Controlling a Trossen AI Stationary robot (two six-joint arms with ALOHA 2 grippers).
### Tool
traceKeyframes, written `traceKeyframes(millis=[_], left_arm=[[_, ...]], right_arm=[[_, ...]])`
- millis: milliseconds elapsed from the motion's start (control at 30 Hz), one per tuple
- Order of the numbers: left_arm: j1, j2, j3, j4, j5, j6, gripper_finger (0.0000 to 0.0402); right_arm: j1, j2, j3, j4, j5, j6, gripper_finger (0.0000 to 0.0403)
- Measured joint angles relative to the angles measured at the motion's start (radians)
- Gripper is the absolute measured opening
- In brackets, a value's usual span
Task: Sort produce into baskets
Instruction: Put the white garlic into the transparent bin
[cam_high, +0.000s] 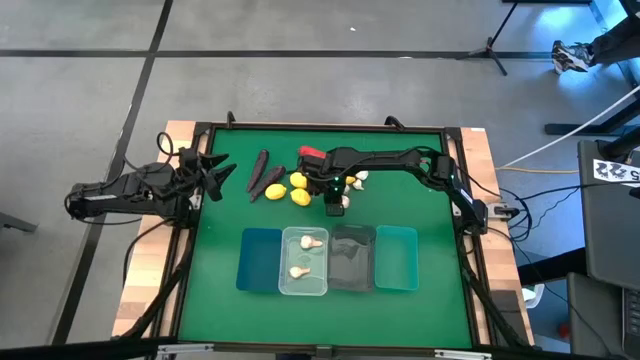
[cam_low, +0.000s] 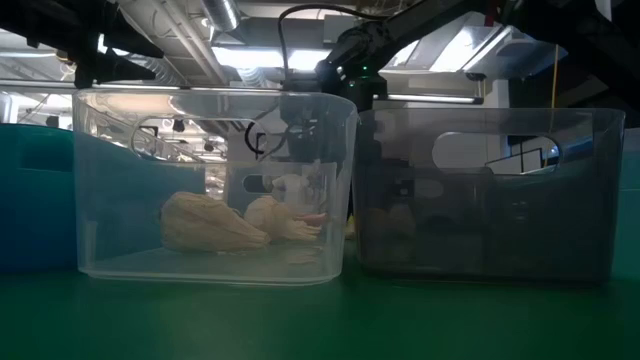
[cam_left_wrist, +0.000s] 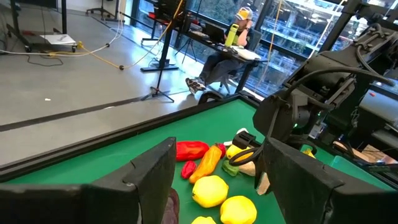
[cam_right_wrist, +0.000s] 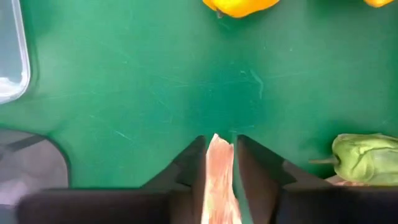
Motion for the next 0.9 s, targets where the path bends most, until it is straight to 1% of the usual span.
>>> traceKeyframes(millis=[100,167,267,333,367,567,667,767,833,900], left_arm=[[0.000,0.000,0.000,0.000,0.000,0.000,0.0237],[0.000,0.000,0.000,0.000,0.000,-0.003,0.0237],[0.000,0.000,0.000,0.000,0.000,-0.005,0.0237],[0.000,0.000,0.000,0.000,0.000,-0.006,0.0237],[0.000,0.000,0.000,0.000,0.000,-0.006,0.0237],[0.000,0.000,0.000,0.000,0.000,-0.006,0.0237],[0.000,0.000,0.000,0.000,0.000,-0.006,0.0237],[0.000,0.000,0.000,0.000,0.000,-0.006,0.0237],[0.000,0.000,0.000,0.000,0.000,-0.006,0.0237],[0.000,0.000,0.000,0.000,0.000,-0.006,0.0237]], right_arm=[[0.000,0.000,0.000,-0.002,0.000,0.000,0.0053],[0.000,0.000,0.000,-0.002,0.000,0.000,0.0038],[0.000,0.000,0.000,-0.016,-0.002,0.000,0.0037],[0.000,0.000,0.000,-0.033,-0.002,-0.001,0.0056],[0.000,0.000,0.000,-0.038,-0.002,-0.002,0.0071],[0.000,0.000,0.000,-0.029,-0.002,-0.001,0.0201],[0.001,0.000,0.000,-0.031,0.011,0.000,0.0250],[0.001,0.000,0.000,-0.057,0.017,-0.001,0.0271],[0.001,0.000,0.000,-0.079,0.020,-0.005,0.0272],[0.001,0.000,0.000,-0.089,0.026,-0.020,0.0265]])
